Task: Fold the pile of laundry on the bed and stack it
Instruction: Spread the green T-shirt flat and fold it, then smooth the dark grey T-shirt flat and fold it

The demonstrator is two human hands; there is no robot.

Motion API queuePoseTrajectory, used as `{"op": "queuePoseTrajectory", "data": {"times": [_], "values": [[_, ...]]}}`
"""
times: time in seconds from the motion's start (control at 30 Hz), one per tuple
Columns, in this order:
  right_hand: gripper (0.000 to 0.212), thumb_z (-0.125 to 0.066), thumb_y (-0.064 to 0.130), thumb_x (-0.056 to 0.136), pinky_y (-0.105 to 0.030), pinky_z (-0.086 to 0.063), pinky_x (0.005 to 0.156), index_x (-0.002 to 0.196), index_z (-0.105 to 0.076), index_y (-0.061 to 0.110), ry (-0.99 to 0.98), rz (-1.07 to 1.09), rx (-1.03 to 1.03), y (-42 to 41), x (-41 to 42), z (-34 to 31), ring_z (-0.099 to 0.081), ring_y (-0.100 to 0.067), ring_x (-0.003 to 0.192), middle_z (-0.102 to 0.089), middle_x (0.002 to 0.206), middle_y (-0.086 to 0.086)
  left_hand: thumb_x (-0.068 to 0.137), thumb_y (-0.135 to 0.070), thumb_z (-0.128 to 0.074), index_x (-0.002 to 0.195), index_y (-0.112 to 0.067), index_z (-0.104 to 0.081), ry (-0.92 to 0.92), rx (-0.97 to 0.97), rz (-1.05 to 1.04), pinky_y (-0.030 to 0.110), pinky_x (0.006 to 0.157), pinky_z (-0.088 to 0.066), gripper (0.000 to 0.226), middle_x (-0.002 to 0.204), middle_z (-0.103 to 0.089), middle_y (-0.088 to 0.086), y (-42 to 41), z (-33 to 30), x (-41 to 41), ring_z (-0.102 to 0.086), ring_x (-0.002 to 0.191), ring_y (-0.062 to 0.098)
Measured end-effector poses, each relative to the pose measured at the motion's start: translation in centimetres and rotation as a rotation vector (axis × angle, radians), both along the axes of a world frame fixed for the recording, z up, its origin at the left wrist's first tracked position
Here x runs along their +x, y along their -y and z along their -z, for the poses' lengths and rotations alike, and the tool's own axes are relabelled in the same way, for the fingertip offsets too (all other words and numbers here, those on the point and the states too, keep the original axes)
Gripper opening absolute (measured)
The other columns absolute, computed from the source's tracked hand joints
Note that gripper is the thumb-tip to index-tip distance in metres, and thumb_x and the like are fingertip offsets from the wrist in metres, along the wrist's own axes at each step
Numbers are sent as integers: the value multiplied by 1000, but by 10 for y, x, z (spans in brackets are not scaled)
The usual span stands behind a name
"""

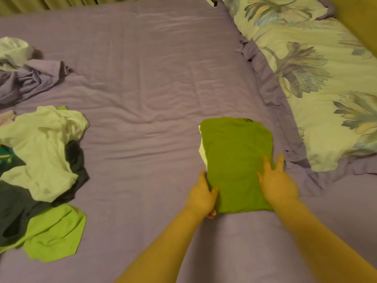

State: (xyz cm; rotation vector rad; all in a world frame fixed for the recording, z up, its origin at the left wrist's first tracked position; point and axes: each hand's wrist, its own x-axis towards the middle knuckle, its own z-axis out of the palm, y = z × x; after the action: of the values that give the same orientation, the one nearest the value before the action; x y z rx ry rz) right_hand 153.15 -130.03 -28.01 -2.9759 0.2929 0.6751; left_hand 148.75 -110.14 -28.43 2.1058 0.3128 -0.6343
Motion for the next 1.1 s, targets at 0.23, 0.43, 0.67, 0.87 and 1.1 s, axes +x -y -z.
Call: {"op": "queuePoseTrajectory", "data": {"times": [0.23, 0.43, 0.67, 0.87, 1.1], "values": [[59, -62, 30, 88, -48, -40, 96, 141, -44, 13, 180, -406, -122, -81, -38, -36, -31, -39, 138, -21, 154, -23, 100, -23, -46, 143, -13, -40, 4, 179, 190, 32, 98, -40, 45, 130, -57, 13, -84, -11, -53, -52, 121, 28], [57, -45, 39, 96, -39, -29, 109, 148, -30, 19, 120, -688, 98, -205, -81, -34, -32, -24, 139, -28, 155, -9, 100, -25, -44, 144, -17, -37, -45, 371, 124, 31, 99, -36, 46, 135, -50, 10, -194, -23, -108, -48, 123, 27], [56, -30, 37, 101, -34, -17, 115, 152, -13, 23, -32, -884, 89, -323, -116, -23, -20, -17, 143, -16, 158, -2, 99, -26, -42, 142, -16, -40, -108, 545, 38, 34, 96, -39, 44, 134, -46, 10, -320, -35, -162, -46, 122, 28], [55, -30, 41, 101, -30, -27, 108, 151, -15, 25, -11, -923, 150, -410, -119, -23, -23, -16, 141, -17, 157, 1, 98, -24, -40, 137, -16, -45, 9, 677, -45, 33, 95, -41, 40, 136, -40, 5, -401, -33, -174, -38, 123, 24], [48, -39, 42, 98, -35, -43, 85, 140, -32, 19, 66, -789, 207, -490, -104, -8, -45, -26, 119, -42, 138, -3, 98, -24, -43, 142, -20, -40, 142, 705, 12, 39, 103, -38, 45, 147, -33, 6, -449, -24, -156, -22, 139, 24]]}}
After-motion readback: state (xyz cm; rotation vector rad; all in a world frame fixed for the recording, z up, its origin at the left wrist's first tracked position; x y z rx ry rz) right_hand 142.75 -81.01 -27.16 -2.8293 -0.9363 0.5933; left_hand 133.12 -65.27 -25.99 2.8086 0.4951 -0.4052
